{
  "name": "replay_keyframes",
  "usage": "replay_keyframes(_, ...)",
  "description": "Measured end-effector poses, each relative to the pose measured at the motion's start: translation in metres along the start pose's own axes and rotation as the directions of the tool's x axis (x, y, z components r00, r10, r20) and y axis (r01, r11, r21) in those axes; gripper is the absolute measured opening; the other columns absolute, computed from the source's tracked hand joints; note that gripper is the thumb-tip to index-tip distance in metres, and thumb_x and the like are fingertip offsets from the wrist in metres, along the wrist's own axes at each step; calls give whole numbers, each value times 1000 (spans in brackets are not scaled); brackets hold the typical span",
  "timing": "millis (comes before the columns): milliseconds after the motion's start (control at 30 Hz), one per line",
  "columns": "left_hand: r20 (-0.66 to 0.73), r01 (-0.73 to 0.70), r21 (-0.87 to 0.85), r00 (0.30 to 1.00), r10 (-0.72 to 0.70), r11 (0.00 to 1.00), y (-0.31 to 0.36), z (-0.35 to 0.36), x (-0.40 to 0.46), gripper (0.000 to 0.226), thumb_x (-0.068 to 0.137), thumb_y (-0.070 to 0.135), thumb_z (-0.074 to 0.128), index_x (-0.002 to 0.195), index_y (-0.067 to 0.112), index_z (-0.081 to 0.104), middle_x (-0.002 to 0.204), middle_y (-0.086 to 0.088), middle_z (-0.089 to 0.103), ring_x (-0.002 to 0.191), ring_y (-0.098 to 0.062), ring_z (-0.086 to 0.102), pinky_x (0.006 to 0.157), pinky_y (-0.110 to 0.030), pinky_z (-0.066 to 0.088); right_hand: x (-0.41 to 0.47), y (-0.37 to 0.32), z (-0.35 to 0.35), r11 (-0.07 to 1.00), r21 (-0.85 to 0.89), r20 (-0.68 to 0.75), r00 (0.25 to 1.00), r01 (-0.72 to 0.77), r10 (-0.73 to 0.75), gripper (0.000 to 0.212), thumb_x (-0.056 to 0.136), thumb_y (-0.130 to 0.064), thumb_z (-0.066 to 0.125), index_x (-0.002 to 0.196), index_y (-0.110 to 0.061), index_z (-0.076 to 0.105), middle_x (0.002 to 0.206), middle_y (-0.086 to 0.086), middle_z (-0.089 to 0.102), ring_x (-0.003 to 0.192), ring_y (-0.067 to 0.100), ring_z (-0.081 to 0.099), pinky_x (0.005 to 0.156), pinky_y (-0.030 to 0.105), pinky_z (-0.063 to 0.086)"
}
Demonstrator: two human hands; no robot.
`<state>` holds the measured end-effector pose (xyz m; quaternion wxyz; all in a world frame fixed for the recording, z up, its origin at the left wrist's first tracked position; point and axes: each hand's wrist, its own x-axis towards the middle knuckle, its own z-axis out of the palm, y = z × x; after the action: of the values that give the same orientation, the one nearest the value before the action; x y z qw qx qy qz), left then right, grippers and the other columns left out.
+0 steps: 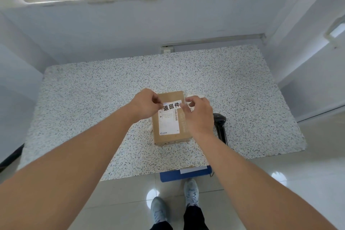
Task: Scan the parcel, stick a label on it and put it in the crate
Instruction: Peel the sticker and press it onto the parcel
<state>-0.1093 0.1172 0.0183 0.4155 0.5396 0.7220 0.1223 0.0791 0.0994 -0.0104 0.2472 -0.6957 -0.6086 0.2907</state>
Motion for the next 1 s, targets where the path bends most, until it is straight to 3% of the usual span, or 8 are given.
replay_keyframes(100, 15, -7, -2, 1000, 7, 1000, -1, -1, 4, 12, 95, 13, 69, 86, 12, 77, 81, -5, 71, 70, -17, 59, 60, -26, 44, 8, 0, 3, 1000, -21, 29, 999, -22, 22, 19, 100, -39, 65, 112, -26, 71, 111, -5, 60, 94, 9, 54, 60, 16, 30)
replay_keyframes(267, 19, -3, -6, 1000, 4, 1000, -3, -4, 14, 10, 95, 12, 69, 90, 12, 79, 90, -8, 75, 77, -19, 63, 66, -28, 49, 23, -1, 13, 999, -36, 53, 998, -40, 42, 12, 99, -39, 67, 97, -27, 70, 104, -7, 60, 92, 12, 57, 62, 27, 39)
replay_keyframes(400, -30, 17, 32, 999, -16, 999, -3, -6, 27, 10, 93, 19, 72, 88, 14, 79, 76, 0, 69, 68, -14, 59, 57, -24, 42, 37, 0, 21, 998, -29, 80, 995, -60, 62, 11, 100, -37, 66, 94, -27, 67, 105, -7, 61, 88, 11, 59, 58, 25, 37)
replay_keyframes(500, -91, 34, 136, 996, -22, 990, -3, -4, 38, 15, 95, 22, 70, 86, 13, 77, 68, 3, 65, 60, -11, 57, 50, -22, 39, 48, 0, 30, 998, -13, 113, 992, -60, 62, 14, 101, -35, 63, 88, -30, 61, 107, -6, 60, 88, 11, 61, 63, 28, 44)
replay_keyframes(700, -106, 18, 341, 994, 20, 940, -13, 9, 62, 13, 102, 21, 52, 95, 14, 61, 86, 0, 60, 72, -9, 55, 53, -21, 38, 70, 3, 51, 998, -10, 188, 980, -57, 58, 12, 102, -35, 61, 92, -28, 62, 110, -4, 60, 88, 12, 65, 77, 37, 61)
replay_keyframes(900, -82, 25, 395, 997, 8, 918, -29, 20, 81, 17, 104, 26, 45, 106, 14, 56, 98, -6, 63, 83, -20, 59, 65, -33, 49, 86, 11, 68, 997, -59, 195, 979, -42, 52, 11, 102, -36, 60, 96, -27, 61, 109, -3, 54, 81, 7, 59, 73, 33, 60)
replay_keyframes(1000, -82, 24, 387, 997, 8, 922, -35, 23, 89, 16, 104, 28, 47, 104, 15, 55, 97, -6, 64, 81, -19, 57, 65, -33, 46, 90, 16, 75, 997, -67, 192, 981, -31, 43, 11, 102, -37, 60, 95, -28, 60, 107, -4, 53, 80, 6, 56, 69, 28, 54)
